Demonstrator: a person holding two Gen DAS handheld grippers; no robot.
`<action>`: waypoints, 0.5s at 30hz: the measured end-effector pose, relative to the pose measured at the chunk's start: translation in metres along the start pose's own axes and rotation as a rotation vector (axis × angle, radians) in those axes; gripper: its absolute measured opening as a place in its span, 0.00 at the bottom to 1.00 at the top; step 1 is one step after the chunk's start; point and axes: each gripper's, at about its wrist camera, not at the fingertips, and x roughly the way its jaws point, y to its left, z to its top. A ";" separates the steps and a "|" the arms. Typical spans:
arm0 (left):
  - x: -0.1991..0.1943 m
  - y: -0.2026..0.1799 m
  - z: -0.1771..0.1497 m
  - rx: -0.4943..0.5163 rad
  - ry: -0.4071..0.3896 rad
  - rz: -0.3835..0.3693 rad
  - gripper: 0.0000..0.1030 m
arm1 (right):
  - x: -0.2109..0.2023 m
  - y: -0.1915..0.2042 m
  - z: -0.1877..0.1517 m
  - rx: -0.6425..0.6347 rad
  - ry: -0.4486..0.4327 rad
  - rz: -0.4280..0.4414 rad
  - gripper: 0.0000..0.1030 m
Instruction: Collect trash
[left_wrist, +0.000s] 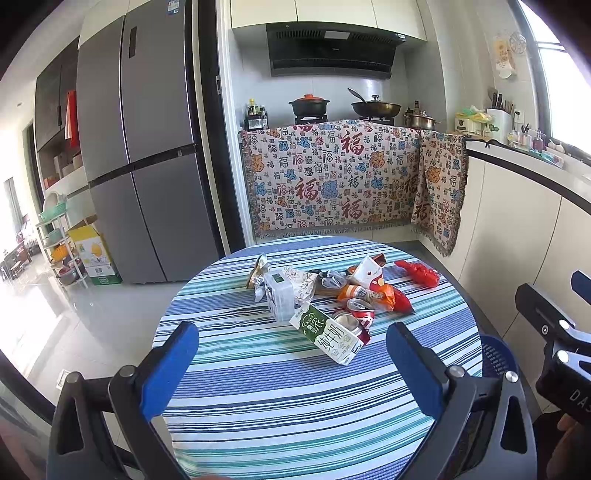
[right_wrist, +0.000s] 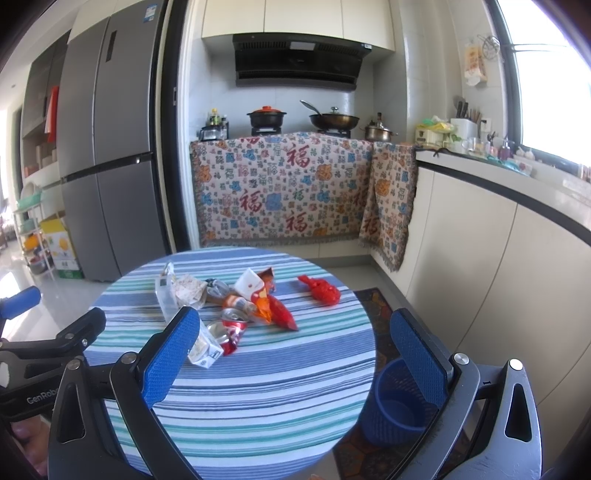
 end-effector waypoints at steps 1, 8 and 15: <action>0.000 0.000 0.000 0.000 0.000 0.000 1.00 | 0.000 0.000 0.000 -0.001 0.000 -0.001 1.00; 0.000 0.000 0.000 -0.001 0.000 0.002 1.00 | 0.000 0.000 0.000 -0.001 -0.001 -0.001 1.00; 0.003 0.001 -0.007 -0.003 0.009 0.008 1.00 | -0.002 -0.004 -0.001 -0.001 -0.007 -0.004 1.00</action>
